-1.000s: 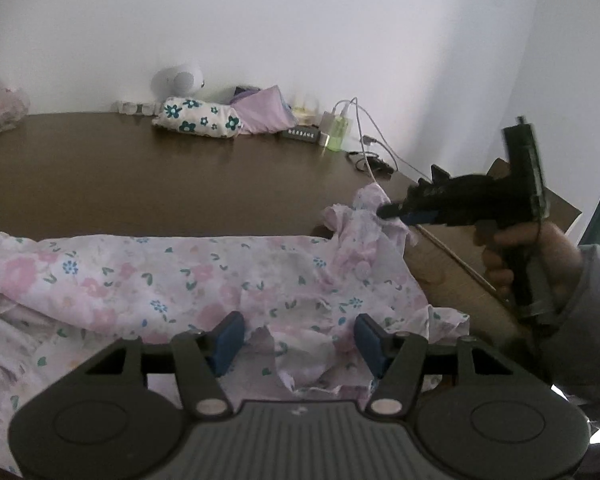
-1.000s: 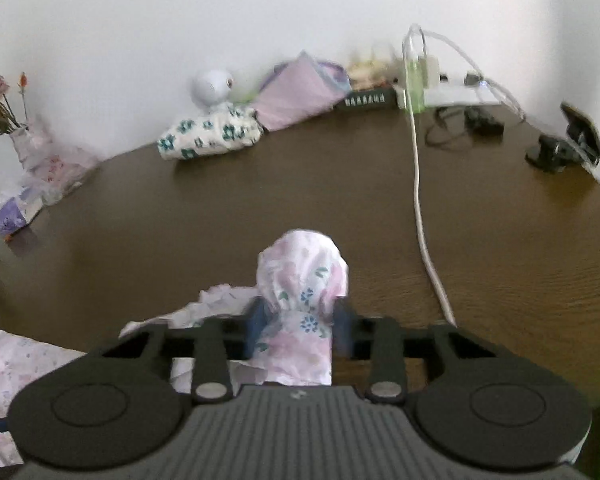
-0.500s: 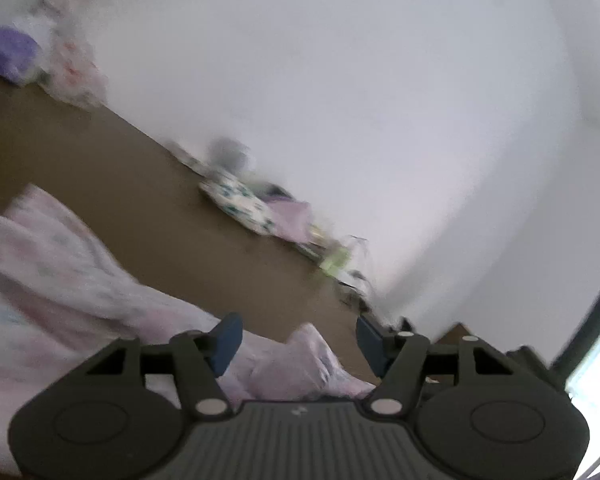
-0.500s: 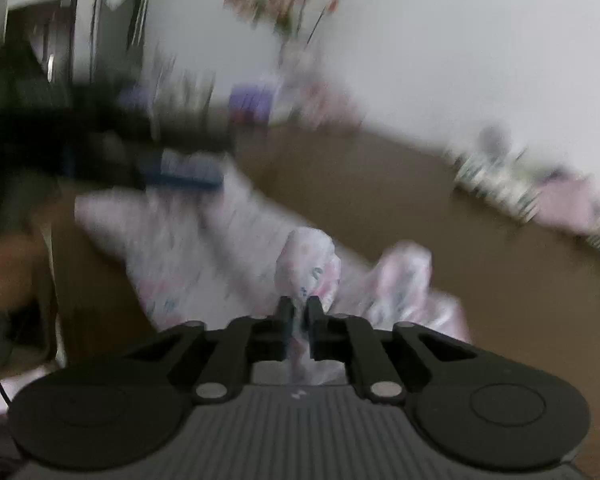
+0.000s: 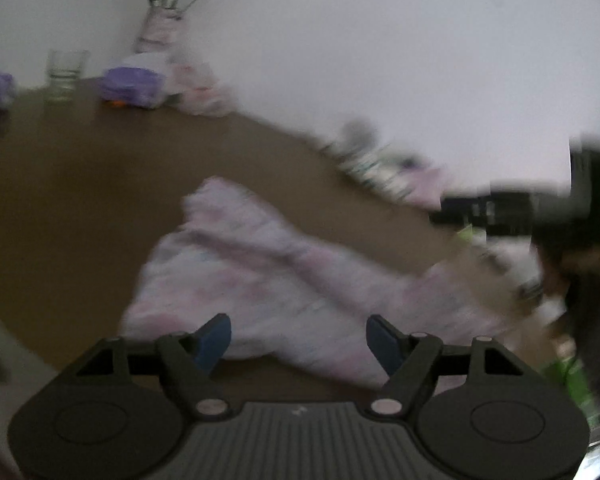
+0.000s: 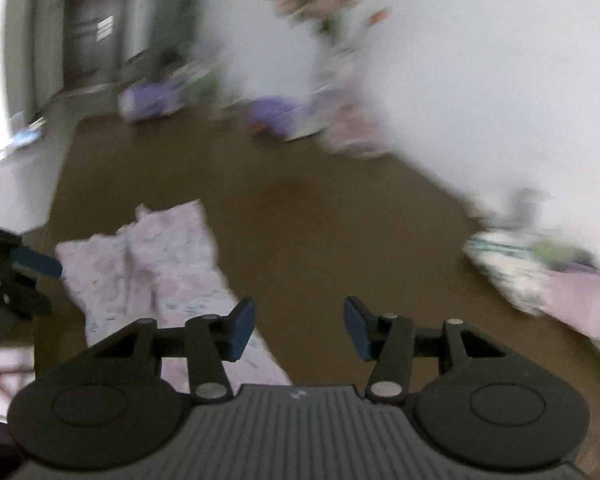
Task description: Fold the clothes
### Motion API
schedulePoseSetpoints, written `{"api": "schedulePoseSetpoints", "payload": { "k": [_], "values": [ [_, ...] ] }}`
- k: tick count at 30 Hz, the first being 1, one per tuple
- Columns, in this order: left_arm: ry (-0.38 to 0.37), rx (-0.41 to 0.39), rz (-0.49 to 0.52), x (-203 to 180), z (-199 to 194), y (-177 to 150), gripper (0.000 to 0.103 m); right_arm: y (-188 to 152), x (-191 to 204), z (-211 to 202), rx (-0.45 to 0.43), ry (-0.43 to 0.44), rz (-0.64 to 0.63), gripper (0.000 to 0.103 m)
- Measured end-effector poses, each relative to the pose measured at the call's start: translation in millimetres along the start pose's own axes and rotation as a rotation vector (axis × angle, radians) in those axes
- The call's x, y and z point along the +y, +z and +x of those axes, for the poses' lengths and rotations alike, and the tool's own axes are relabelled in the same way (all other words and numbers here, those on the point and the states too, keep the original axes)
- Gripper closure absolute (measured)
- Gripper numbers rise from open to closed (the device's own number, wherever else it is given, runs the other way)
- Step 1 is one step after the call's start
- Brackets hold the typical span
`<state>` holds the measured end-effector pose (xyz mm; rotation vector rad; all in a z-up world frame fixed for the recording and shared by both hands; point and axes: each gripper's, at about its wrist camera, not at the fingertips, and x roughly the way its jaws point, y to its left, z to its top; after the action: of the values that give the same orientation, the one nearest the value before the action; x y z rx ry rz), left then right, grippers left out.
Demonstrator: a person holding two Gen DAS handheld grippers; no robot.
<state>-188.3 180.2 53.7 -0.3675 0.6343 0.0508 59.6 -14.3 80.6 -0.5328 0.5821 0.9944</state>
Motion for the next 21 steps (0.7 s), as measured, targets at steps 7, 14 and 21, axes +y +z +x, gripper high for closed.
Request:
{"api": "schedulePoseSetpoints", "payload": {
  "k": [7, 14, 21],
  "values": [
    [0.051, 0.072, -0.102, -14.5, 32.0, 10.1, 0.06, 34.4, 12.8, 107.5, 0.166, 0.27, -0.047, 0.06],
    [0.086, 0.077, -0.136, -4.3, 65.3, 28.0, 0.09, 14.6, 5.6, 119.8, 0.185, 0.315, 0.076, 0.101],
    [0.058, 0.061, -0.063, -11.9, 125.5, 69.0, 0.1, -11.6, -51.8, 81.2, 0.137, 0.072, 0.404, 0.103]
  ]
}}
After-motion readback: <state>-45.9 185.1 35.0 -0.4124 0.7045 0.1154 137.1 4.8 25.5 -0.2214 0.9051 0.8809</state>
